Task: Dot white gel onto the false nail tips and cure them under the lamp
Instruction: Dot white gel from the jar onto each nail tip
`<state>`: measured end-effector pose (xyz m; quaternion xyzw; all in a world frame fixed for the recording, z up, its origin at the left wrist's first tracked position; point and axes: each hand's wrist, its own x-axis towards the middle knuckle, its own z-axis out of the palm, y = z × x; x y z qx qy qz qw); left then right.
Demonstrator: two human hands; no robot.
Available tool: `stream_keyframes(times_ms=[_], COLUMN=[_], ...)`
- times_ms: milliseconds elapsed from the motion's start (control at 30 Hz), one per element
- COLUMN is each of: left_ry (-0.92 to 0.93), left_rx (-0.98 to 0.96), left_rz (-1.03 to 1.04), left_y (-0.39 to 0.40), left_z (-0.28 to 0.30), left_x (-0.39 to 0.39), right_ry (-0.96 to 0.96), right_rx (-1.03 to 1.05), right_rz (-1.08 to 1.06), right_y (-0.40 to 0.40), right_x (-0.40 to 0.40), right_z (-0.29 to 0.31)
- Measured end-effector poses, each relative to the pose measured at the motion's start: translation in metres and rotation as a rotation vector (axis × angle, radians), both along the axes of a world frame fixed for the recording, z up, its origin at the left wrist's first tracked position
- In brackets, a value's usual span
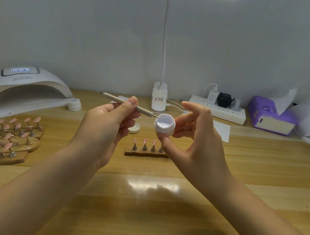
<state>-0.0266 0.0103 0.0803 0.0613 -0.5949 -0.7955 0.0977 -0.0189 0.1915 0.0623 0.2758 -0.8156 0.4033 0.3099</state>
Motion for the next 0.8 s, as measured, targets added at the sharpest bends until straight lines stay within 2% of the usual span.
stream_keyframes(times_ms=[267, 400, 567, 800], left_ry=[0.037, 0.072, 0.089, 0.085], left_rx=[0.024, 0.065, 0.105, 0.108], left_rz=[0.082, 0.104, 0.091, 0.069], left_y=[-0.003, -0.003, -0.003, -0.002], left_z=[-0.003, -0.005, -0.006, -0.008], left_x=[-0.003, -0.003, -0.004, -0.003], right_ry=[0.044, -0.106, -0.367, -0.383], right_rx=[0.091, 0.028, 0.085, 0.171], right_rz=[-0.088, -0.246, -0.373, -0.406], right_y=[0.014, 0.040, 0.060, 0.058], right_x=[-0.019, -0.043, -0.057, -0.062], right_z=[-0.011, -0.022, -0.046, -0.054])
